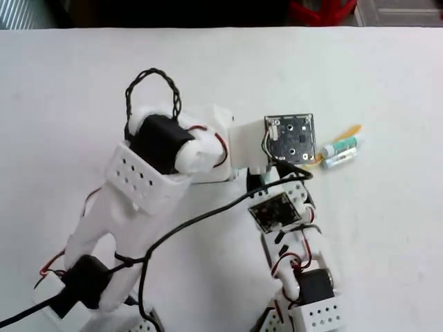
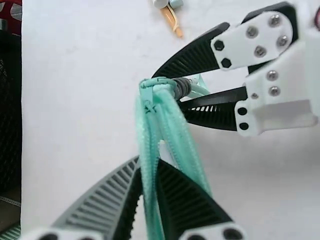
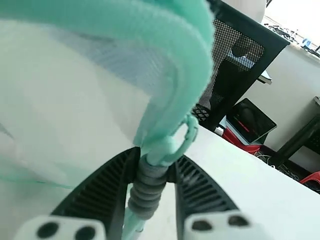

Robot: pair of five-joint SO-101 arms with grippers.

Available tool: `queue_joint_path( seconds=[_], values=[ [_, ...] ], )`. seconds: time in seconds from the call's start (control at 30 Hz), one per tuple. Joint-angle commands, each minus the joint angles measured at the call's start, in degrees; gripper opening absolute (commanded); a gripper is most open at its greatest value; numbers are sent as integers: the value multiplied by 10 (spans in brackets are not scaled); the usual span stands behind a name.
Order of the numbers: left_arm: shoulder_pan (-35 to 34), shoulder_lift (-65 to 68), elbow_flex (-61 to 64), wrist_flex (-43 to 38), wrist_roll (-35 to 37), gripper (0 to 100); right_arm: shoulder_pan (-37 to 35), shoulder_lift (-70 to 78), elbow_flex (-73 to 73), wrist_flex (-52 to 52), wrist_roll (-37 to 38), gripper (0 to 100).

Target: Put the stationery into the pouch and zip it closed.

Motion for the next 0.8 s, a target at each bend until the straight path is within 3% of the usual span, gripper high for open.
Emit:
queue_joint_path(
  seconds=[0.0, 0.1, 0.27, 0.5, 0.77],
  values=[
    [2, -21, -4, -4, -4, 25, 1, -3, 4, -11, 7, 19],
    [-19, -25, -4, -36, 10, 55, 1, -4, 4, -3, 6, 19],
    [-95, -24, -83, -85, 168, 212, 1, -4, 4, 0, 5, 19],
    [-129, -21, -145, -115, 134, 211, 3, -4, 4, 0, 5, 19],
    [-111, -29, -141, -131, 130, 211, 5, -3, 4, 1, -29, 19]
  ],
)
